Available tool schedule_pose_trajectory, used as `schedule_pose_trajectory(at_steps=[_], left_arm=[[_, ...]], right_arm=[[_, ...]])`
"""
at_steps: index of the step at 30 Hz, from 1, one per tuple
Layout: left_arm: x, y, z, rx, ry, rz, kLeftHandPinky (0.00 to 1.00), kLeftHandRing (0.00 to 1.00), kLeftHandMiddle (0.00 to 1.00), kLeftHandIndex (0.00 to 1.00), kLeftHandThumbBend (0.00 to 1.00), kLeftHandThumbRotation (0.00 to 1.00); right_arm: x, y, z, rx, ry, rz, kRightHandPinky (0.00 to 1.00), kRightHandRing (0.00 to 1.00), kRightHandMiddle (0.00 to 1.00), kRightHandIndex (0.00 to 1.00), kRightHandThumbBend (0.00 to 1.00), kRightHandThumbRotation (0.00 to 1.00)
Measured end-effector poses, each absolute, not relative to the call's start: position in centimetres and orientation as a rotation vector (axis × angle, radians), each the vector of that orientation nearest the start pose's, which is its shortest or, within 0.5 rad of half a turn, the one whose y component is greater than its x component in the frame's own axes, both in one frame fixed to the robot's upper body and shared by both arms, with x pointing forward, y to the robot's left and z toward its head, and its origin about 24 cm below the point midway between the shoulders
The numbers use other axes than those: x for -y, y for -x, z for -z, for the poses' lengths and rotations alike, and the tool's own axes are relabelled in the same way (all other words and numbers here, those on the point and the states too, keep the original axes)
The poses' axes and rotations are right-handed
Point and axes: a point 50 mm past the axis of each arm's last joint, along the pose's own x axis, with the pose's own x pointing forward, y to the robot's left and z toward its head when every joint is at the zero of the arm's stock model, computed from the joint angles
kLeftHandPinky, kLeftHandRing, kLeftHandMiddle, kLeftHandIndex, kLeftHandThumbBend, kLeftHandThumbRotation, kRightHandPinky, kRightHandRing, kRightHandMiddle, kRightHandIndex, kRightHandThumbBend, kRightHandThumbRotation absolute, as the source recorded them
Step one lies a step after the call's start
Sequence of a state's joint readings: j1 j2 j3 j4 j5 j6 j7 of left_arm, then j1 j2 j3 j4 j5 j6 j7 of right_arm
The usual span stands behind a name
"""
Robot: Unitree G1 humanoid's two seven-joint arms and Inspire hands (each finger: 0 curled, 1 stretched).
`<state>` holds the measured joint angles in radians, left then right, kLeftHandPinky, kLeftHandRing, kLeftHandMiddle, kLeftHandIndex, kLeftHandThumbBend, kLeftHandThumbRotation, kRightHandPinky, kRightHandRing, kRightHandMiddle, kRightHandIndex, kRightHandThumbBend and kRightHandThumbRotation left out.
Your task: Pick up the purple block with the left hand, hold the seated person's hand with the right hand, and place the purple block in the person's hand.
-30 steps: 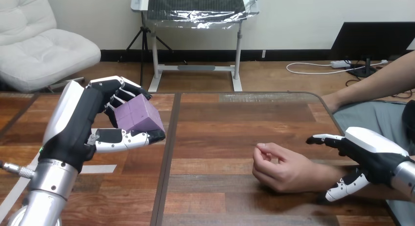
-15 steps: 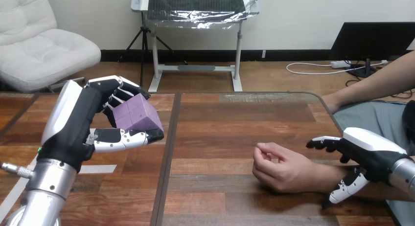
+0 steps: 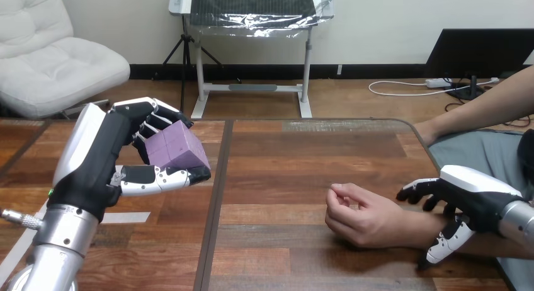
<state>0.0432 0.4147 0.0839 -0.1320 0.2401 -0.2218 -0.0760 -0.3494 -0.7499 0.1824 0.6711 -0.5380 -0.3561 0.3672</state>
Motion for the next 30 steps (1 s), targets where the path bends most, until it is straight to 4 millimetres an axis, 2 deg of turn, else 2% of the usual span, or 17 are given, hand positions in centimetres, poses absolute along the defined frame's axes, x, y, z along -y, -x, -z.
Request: schedule_pose_trajectory(at_steps=[13,30], left_arm=[[-22.10,-24.04,-10.30,0.293,-0.674,0.075,0.31,0.37,0.41,0.43,0.58,0.00],[-22.14,-24.04,-10.31,0.291,-0.675,0.078,0.31,0.37,0.42,0.43,0.58,0.00]], right_arm=[[28.88,-29.32,-4.40,-0.340,1.269,-0.531,0.58,0.72,0.78,0.76,1.00,0.00],[28.61,-29.44,-4.28,-0.352,1.323,-0.566,0.56,0.69,0.74,0.74,1.00,0.05]])
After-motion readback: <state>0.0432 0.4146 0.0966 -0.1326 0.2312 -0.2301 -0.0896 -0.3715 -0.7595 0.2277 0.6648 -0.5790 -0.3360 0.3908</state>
